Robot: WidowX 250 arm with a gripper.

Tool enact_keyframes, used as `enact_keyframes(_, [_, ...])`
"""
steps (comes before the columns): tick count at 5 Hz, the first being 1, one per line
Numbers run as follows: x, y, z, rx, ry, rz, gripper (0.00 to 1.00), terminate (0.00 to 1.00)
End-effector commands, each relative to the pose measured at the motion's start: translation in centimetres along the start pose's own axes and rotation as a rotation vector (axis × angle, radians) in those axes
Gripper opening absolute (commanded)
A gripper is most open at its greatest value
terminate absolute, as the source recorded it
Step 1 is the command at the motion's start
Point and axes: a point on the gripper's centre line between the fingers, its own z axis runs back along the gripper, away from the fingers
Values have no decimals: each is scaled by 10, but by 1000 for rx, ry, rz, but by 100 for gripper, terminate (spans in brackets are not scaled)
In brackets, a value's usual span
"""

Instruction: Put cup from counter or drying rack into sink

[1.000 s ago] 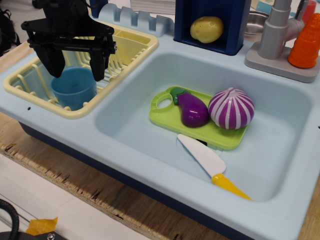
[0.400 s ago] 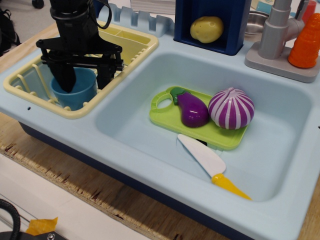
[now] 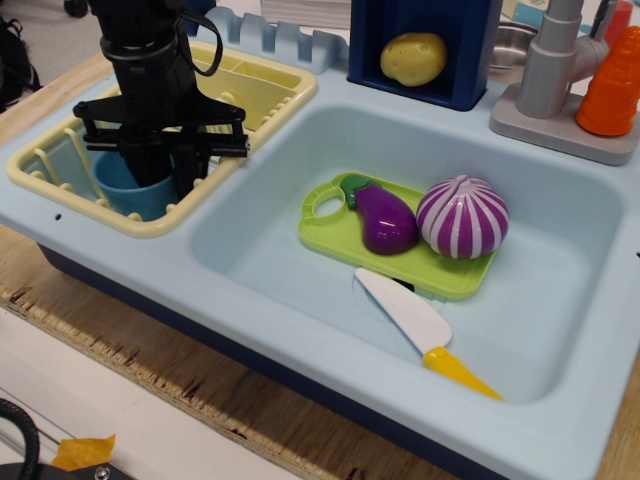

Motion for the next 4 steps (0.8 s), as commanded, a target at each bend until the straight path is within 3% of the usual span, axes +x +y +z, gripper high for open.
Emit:
enact_keyframes(1, [4,2,21,1,-59,-11,0,0])
enact_keyframes(2, [7,-7,46,4,-121,-51,0,0])
enact_keyframes(3, [3,-27,70,-35,-180,-135,0,0])
enact_keyframes(4, [-9,-55,75,-73,-184,-206,0,0])
